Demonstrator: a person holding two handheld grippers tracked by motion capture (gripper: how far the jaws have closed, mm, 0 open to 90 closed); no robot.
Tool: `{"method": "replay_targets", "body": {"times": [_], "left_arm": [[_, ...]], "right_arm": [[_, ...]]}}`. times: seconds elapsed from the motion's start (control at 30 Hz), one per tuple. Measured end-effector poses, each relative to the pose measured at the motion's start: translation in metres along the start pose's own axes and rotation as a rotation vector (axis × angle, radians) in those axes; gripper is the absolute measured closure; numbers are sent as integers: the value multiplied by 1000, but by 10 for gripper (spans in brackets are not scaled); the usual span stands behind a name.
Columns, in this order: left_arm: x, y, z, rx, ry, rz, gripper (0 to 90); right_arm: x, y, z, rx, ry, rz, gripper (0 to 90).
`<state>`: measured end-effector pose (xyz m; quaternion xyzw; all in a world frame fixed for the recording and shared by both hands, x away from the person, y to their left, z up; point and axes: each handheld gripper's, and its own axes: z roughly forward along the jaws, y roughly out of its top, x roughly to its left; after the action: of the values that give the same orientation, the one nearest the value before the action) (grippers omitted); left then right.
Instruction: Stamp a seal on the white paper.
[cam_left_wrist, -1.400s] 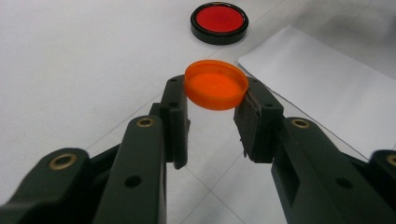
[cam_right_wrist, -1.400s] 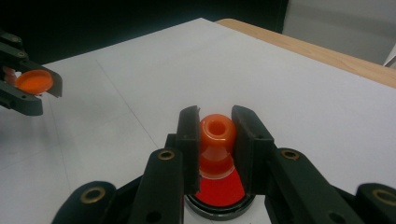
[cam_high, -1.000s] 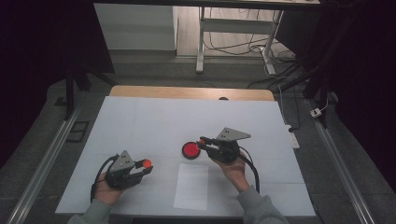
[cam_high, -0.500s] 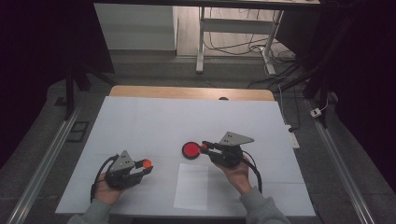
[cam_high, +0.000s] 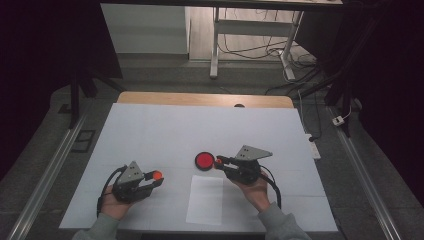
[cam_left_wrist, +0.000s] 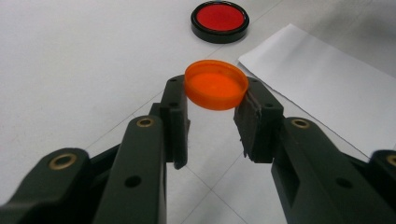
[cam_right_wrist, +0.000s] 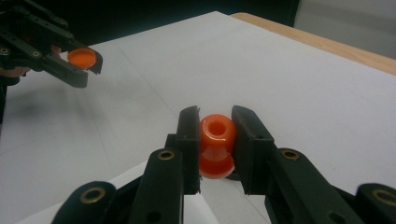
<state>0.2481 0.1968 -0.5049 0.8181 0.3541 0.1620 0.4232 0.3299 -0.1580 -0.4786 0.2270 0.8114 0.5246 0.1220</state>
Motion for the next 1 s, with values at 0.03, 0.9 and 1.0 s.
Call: {"method": "replay_targets", "body": {"times": [0.03,0.9,1.0], "left_arm": [[0,0,0,-1,0,0,655],[-1,1,0,0,-2,2,656],[-1,1,1,2,-3,2,656]], "right_arm": [[0,-1,0,5,2,-1,724],[27,-9,-11,17,67,-36,723],[29,-9,-11,17,72,-38,723]]}}
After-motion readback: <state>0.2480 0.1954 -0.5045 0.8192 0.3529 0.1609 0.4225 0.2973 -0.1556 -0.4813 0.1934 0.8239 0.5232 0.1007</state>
